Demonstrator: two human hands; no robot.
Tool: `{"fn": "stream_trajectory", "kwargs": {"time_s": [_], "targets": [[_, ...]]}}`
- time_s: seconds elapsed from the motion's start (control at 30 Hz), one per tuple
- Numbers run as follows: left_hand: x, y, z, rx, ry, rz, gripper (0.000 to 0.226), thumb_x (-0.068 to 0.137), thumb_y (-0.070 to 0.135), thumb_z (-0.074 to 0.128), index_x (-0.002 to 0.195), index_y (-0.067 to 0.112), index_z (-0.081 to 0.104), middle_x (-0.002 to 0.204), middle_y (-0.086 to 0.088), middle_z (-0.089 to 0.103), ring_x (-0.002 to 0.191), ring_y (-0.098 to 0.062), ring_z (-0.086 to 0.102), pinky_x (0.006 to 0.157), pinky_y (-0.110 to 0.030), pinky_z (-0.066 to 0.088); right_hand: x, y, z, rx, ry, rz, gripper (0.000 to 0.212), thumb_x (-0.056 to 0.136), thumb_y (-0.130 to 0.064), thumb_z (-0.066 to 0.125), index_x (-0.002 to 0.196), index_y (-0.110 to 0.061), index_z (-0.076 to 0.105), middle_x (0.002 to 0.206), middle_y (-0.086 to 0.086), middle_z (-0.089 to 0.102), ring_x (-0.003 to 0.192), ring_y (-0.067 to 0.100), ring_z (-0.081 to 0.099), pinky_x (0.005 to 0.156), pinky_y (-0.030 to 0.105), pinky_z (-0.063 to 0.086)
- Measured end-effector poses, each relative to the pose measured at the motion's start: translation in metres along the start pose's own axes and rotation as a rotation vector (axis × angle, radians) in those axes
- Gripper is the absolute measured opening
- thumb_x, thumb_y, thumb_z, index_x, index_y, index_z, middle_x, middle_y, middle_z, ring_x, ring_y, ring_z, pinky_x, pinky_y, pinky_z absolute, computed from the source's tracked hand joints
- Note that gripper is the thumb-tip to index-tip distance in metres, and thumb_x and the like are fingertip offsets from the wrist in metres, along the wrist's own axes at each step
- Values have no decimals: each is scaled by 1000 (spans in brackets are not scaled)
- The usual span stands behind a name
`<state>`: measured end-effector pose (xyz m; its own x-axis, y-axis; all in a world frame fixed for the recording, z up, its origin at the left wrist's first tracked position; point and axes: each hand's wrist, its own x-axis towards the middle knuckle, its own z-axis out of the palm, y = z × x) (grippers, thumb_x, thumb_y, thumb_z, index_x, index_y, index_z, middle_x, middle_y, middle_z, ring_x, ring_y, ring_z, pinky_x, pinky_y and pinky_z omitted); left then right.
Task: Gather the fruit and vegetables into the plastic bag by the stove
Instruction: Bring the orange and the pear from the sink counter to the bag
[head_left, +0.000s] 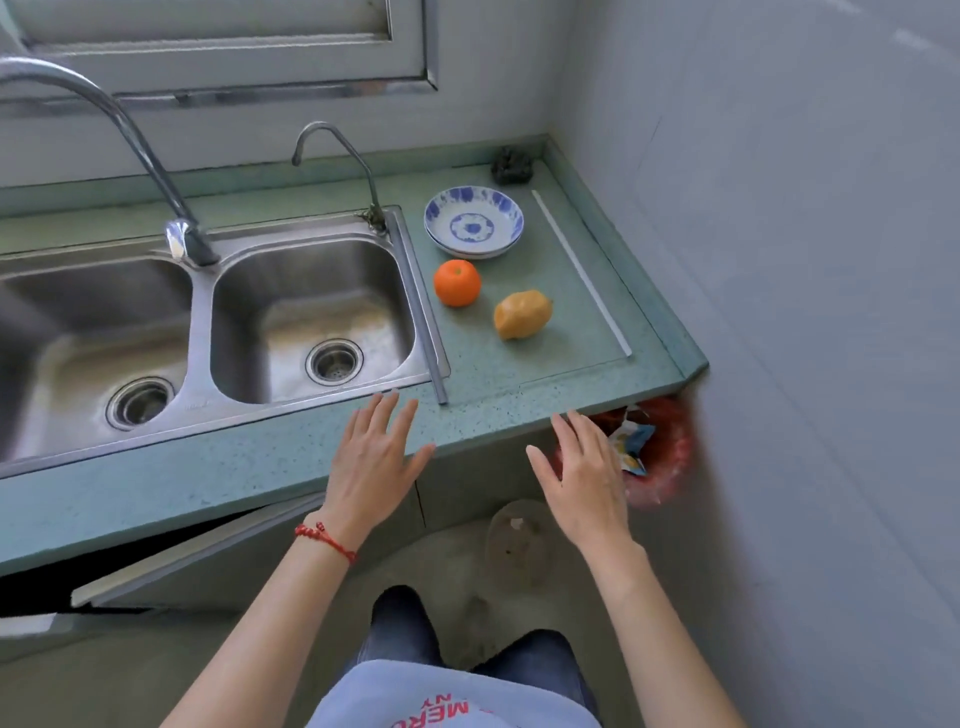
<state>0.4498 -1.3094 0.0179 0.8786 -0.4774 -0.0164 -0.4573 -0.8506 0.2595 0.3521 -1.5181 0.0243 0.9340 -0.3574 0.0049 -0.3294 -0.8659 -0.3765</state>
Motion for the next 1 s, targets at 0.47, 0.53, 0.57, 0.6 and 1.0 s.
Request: {"fn": "stream_trajectory", "kwargs": {"time_s": [0.47,0.53,0.57,0.6,1.0], "targets": [[165,-36,-1,-246,-79,44,59,90,38,51,139,7,37,143,-17,41,135,-33,33,111,-43,27,123,-23,18,244,-52,233,57,93,-43,42,142,-17,31,151,4,29,140,16,21,111,28,20],[186,-38,-1,-346,-103,13,61,89,36,53,140,8,34,144,-15,39,136,-30,31,112,-39,25,136,-26,21,414,-36,343,56,92,-43,45,141,-18,34,149,3,33,138,15,26,109,27,22],[195,-37,-1,-420,-112,-19,62,89,36,54,140,8,34,145,-15,39,135,-28,31,110,-36,25,142,-27,22,495,-17,403,56,91,-42,48,140,-18,36,147,3,35,136,15,30,109,29,25],[204,-36,-3,-498,-125,-63,63,88,35,55,141,9,33,145,-14,38,135,-27,32,109,-34,26,148,-27,23,564,4,461,56,90,-42,50,139,-19,37,145,3,38,133,16,35,107,30,30],[282,-21,11,-967,-179,-455,73,79,31,69,141,12,34,140,-14,44,125,-25,46,105,-40,38,214,-17,36,971,97,889,72,81,-40,65,139,-8,36,134,12,53,122,24,51,101,48,43]]}}
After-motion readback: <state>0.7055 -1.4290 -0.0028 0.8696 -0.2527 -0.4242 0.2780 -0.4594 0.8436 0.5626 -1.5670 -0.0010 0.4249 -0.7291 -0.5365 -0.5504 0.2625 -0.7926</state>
